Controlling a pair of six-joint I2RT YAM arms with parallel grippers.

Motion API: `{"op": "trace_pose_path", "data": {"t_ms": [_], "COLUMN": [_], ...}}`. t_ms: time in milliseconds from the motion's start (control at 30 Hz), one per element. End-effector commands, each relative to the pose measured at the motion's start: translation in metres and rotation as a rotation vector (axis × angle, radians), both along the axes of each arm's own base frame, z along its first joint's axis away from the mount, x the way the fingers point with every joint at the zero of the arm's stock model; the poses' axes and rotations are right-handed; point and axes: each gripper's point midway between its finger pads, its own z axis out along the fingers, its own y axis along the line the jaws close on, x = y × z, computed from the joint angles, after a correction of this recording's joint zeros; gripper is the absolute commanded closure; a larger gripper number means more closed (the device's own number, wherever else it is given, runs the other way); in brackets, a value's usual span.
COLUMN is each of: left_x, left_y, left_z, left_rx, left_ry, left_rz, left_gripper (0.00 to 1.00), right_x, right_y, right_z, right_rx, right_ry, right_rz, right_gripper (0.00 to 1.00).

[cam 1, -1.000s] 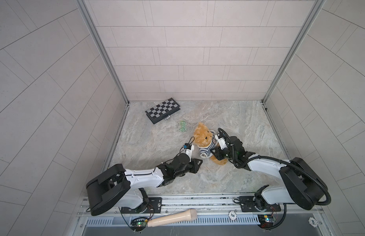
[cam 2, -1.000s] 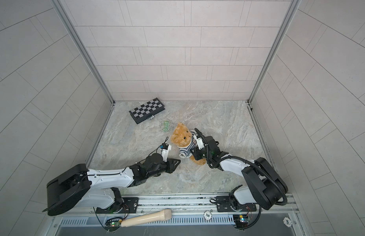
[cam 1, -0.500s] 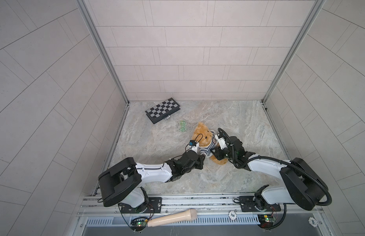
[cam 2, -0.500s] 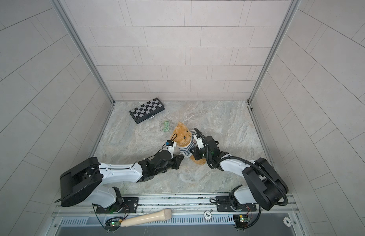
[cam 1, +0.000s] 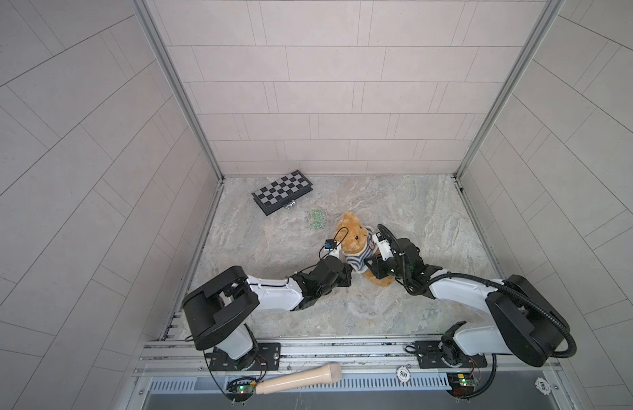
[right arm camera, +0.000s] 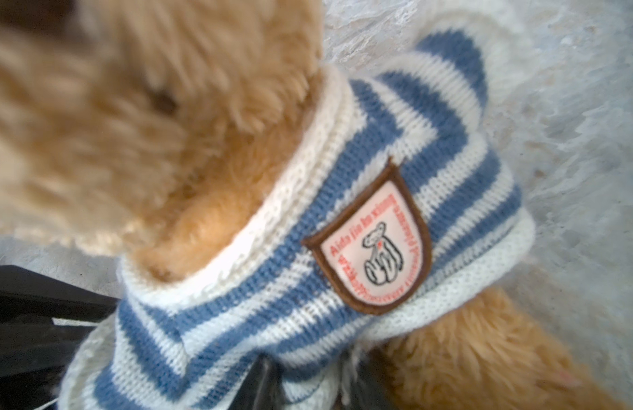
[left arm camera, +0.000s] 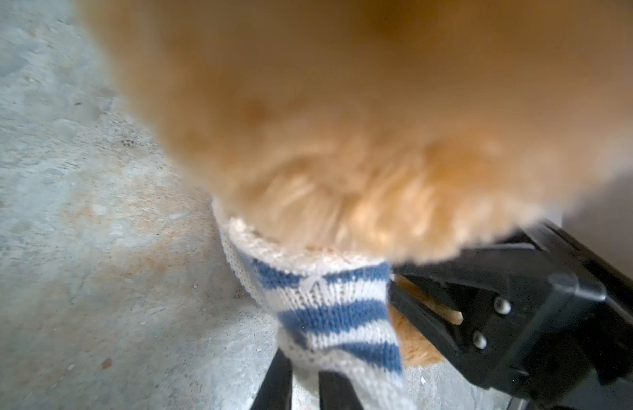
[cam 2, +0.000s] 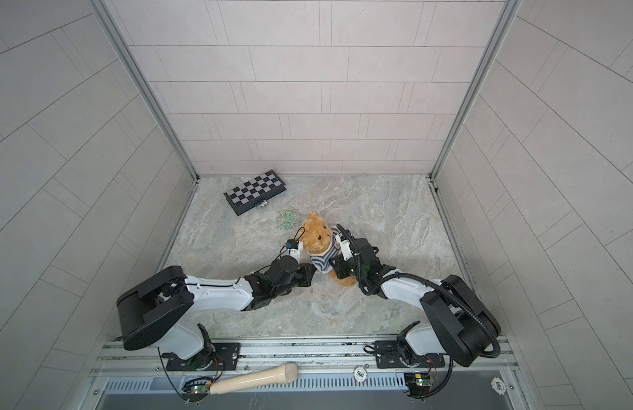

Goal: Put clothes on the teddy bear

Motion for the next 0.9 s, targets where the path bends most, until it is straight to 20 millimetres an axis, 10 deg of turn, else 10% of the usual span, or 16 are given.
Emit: {"op": "trace_pose_path", "data": {"t_ms": [0, 533, 867], "left_x": [0.006, 0.006, 0.002], "left_y": [-0.006, 0.016, 0.019], "left_z": [0.016, 0.017, 0.006], "left_rx": [-0.078, -0.096, -0.031], "left_ry": [-0.025, -0.055, -0.054], "left_rz": [0.009, 0.030, -0.004], "left_gripper": [0.79, 0.68, 0.70], "right_x": [-0.008, -0.054, -0.053], "right_y": [0.004, 0.064, 0.000], "right_z": [-0.007, 0.015, 0.053], "right_rx": [0.012, 0.218, 0.040], "right_ry": [0.035, 0.078, -0.103], "right_rz": [-0.002, 0.070, -0.061], "right_gripper": [0.69, 0.73, 0.69]}}
